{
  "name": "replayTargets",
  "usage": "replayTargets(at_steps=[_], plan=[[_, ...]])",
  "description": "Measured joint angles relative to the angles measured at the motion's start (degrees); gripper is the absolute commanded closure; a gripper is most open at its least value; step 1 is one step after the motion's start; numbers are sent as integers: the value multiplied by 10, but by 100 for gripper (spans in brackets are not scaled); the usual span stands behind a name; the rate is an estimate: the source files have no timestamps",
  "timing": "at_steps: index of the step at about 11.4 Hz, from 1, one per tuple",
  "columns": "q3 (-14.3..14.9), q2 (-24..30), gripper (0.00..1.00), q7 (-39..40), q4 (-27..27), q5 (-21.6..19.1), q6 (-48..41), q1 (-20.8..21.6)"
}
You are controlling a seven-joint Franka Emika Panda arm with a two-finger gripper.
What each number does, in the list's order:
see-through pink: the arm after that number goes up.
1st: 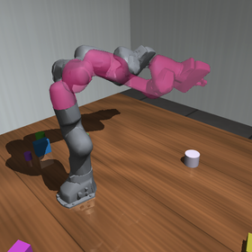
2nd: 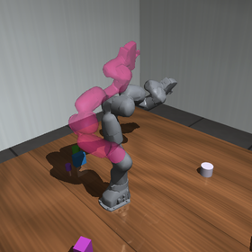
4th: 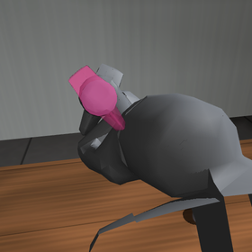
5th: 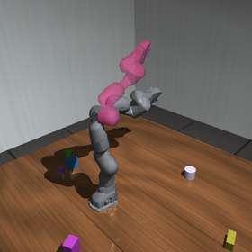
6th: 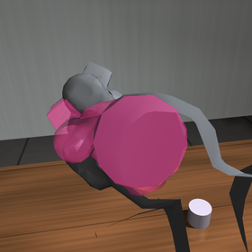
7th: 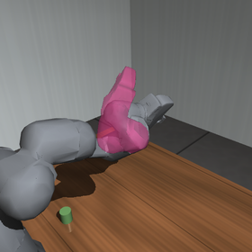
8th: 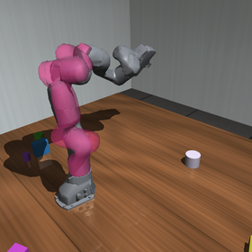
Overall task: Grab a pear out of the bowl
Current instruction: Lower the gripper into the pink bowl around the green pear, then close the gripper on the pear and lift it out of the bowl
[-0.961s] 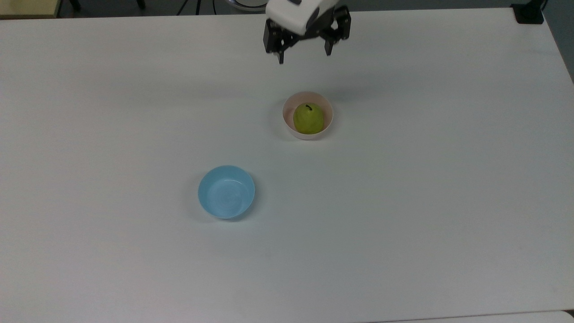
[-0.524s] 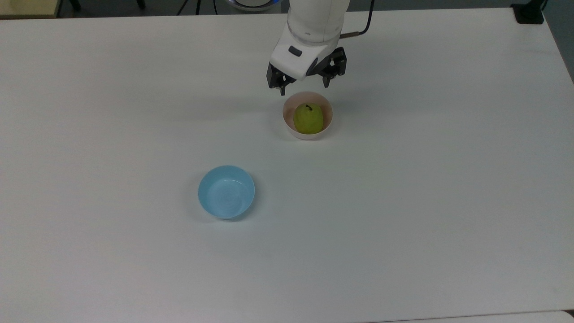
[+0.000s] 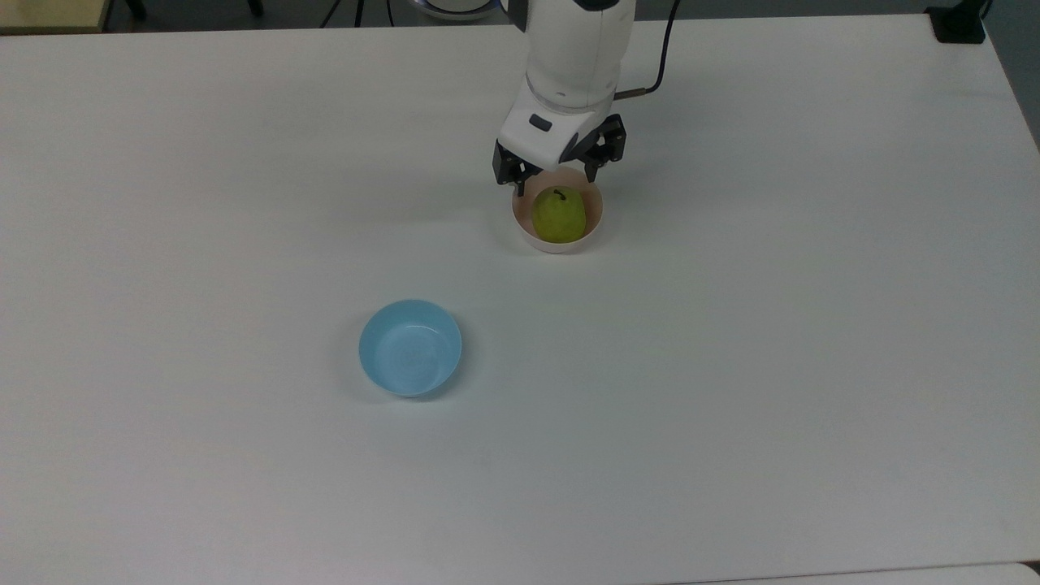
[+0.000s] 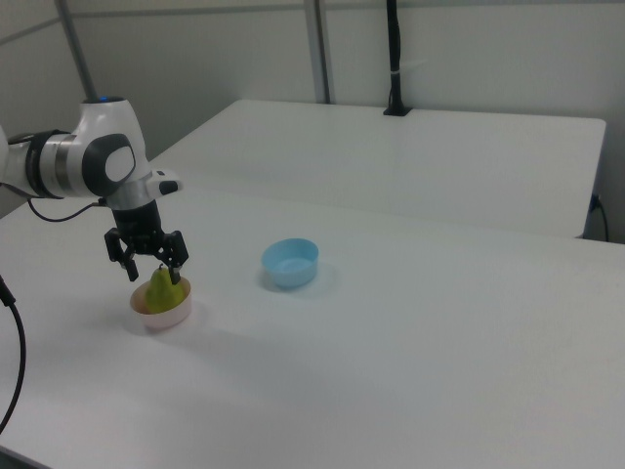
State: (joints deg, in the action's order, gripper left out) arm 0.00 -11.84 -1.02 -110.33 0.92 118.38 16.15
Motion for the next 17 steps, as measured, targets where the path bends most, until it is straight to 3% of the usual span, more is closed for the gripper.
replayTargets(at_steps=[3, 8, 10, 17], plan=[[0, -20, 16, 0, -2, 0, 24, 7], [0, -44, 50, 0, -2, 3, 47, 13], [0, -44, 56, 0, -1, 4, 49, 13], [0, -32, 57, -7, 9, 4, 36, 13]])
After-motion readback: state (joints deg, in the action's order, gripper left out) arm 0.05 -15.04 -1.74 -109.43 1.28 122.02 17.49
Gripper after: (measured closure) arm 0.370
